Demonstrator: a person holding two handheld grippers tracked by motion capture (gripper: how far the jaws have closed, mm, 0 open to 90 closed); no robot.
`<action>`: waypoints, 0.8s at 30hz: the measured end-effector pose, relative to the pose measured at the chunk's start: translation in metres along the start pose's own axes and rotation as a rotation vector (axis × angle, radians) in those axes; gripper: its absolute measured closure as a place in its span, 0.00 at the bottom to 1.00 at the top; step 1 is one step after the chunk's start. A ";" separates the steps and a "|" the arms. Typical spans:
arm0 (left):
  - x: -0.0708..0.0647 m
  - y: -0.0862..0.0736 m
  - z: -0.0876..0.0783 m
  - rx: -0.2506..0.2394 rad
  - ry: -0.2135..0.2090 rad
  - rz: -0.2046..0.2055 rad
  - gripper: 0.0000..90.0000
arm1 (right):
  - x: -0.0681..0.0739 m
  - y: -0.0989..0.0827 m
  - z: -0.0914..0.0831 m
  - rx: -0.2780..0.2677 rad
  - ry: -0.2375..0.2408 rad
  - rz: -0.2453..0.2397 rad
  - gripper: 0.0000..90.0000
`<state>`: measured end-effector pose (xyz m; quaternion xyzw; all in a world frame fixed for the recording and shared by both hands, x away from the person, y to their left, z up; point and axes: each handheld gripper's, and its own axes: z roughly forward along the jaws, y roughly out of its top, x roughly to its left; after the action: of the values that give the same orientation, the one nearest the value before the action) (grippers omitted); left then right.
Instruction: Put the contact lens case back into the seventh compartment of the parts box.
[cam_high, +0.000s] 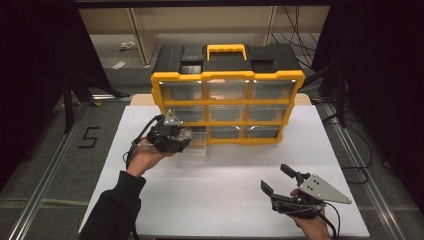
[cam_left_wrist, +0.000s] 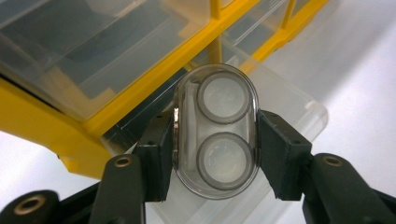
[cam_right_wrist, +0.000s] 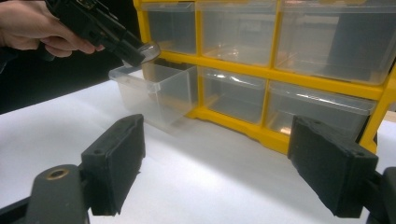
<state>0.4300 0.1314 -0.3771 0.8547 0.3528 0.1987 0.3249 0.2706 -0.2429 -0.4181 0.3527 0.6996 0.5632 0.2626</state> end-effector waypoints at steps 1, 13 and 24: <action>0.001 0.000 0.002 0.011 0.010 0.001 0.55 | 0.000 0.000 0.000 0.002 0.001 -0.001 0.22; 0.007 -0.003 0.012 0.073 0.005 -0.044 0.55 | 0.000 0.000 0.000 0.002 0.002 -0.001 0.22; 0.013 -0.006 0.018 0.103 -0.021 -0.096 0.54 | 0.000 0.000 0.000 -0.001 0.003 -0.001 0.22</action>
<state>0.4462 0.1371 -0.3929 0.8544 0.3997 0.1557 0.2932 0.2708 -0.2428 -0.4180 0.3513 0.6998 0.5640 0.2622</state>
